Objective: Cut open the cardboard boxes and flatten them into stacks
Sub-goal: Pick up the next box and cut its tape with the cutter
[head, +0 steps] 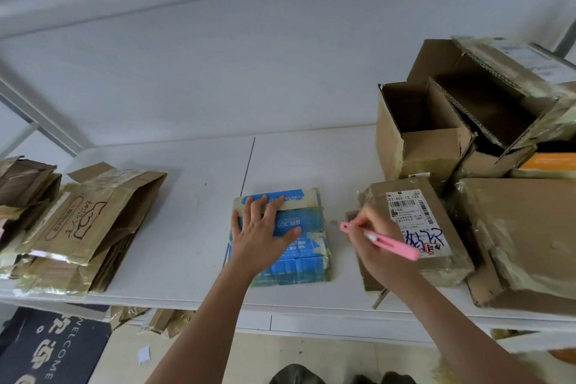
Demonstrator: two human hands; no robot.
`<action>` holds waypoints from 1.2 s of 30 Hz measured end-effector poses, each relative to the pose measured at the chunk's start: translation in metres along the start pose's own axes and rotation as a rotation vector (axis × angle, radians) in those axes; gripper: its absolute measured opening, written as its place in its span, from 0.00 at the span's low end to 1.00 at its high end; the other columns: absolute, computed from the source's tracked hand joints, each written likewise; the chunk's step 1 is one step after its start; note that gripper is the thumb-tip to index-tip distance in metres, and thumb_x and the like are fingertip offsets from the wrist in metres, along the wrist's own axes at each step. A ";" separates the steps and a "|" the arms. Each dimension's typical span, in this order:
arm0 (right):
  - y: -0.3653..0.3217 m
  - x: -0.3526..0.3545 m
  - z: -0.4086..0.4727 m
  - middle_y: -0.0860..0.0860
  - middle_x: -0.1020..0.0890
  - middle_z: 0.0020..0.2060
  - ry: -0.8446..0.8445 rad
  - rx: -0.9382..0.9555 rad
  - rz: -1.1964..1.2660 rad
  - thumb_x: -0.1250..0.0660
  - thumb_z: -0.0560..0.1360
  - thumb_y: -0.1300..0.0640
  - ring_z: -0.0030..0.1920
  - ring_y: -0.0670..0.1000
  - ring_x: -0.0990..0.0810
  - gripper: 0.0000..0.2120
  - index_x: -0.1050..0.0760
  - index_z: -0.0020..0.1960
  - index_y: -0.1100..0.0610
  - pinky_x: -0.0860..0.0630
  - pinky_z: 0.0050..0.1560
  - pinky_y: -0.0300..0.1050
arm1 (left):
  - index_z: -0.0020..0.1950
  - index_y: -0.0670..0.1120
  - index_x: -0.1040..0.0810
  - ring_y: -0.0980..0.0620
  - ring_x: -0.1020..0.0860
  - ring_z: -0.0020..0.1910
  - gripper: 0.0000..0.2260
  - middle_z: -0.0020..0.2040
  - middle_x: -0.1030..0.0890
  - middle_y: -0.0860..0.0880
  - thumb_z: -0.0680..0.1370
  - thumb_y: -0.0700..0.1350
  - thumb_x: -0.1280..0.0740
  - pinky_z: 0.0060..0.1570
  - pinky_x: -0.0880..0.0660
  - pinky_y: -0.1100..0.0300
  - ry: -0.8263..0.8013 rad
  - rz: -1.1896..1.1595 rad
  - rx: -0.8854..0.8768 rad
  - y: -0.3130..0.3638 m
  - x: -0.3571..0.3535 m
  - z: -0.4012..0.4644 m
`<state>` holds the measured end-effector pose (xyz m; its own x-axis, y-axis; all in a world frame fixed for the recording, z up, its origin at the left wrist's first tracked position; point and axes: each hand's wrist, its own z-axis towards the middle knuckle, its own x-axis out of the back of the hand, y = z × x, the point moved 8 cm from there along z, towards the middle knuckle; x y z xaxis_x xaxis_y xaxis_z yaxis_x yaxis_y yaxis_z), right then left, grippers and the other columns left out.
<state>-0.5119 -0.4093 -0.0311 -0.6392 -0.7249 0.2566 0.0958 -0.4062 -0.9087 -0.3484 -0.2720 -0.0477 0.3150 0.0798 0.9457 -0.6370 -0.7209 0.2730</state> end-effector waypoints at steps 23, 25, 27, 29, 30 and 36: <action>0.022 -0.012 0.022 0.60 0.23 0.38 0.107 -0.123 0.150 0.37 0.81 0.59 0.44 0.56 0.14 0.09 0.32 0.46 0.63 0.18 0.39 0.50 | 0.69 0.42 0.34 0.39 0.32 0.67 0.23 0.66 0.28 0.39 0.79 0.53 0.35 0.66 0.34 0.47 0.016 -0.071 0.444 0.001 0.018 0.005; 0.020 -0.012 0.021 0.62 0.23 0.38 0.055 -0.121 0.148 0.37 0.81 0.56 0.42 0.60 0.15 0.10 0.32 0.46 0.62 0.18 0.37 0.49 | 0.66 0.41 0.31 0.38 0.33 0.67 0.21 0.65 0.28 0.38 0.78 0.53 0.37 0.67 0.35 0.46 0.021 -0.144 0.456 0.005 0.019 0.011; 0.015 -0.022 0.017 0.62 0.23 0.37 -0.019 -0.152 0.167 0.37 0.81 0.59 0.40 0.56 0.14 0.08 0.31 0.47 0.63 0.24 0.30 0.38 | 0.62 0.40 0.27 0.39 0.33 0.66 0.24 0.64 0.29 0.38 0.77 0.57 0.42 0.66 0.35 0.45 0.047 -0.237 0.483 0.006 0.021 0.011; 0.011 -0.029 0.015 0.61 0.21 0.36 -0.022 -0.154 0.179 0.38 0.81 0.61 0.38 0.51 0.14 0.07 0.31 0.47 0.63 0.27 0.28 0.38 | 0.69 0.39 0.33 0.38 0.35 0.69 0.34 0.69 0.34 0.36 0.75 0.64 0.43 0.68 0.37 0.43 0.049 -0.202 0.506 0.007 0.017 0.011; 0.010 -0.028 0.017 0.60 0.20 0.37 0.015 -0.156 0.178 0.38 0.81 0.61 0.37 0.51 0.14 0.06 0.31 0.47 0.62 0.25 0.29 0.42 | 0.72 0.40 0.38 0.37 0.36 0.70 0.39 0.71 0.37 0.36 0.73 0.68 0.40 0.68 0.37 0.43 0.042 -0.151 0.498 0.009 0.015 0.009; 0.009 0.006 0.038 0.53 0.17 0.43 0.206 -0.090 0.096 0.38 0.81 0.56 0.43 0.51 0.14 0.08 0.31 0.50 0.61 0.18 0.37 0.50 | 0.74 0.46 0.46 0.43 0.40 0.72 0.44 0.72 0.42 0.47 0.66 0.50 0.23 0.71 0.41 0.44 -0.073 0.052 0.131 0.020 0.016 0.007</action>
<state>-0.4859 -0.4378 -0.0256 -0.7732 -0.6256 0.1037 0.1013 -0.2833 -0.9537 -0.3514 -0.2896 -0.0286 0.3372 -0.0069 0.9414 -0.5580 -0.8068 0.1940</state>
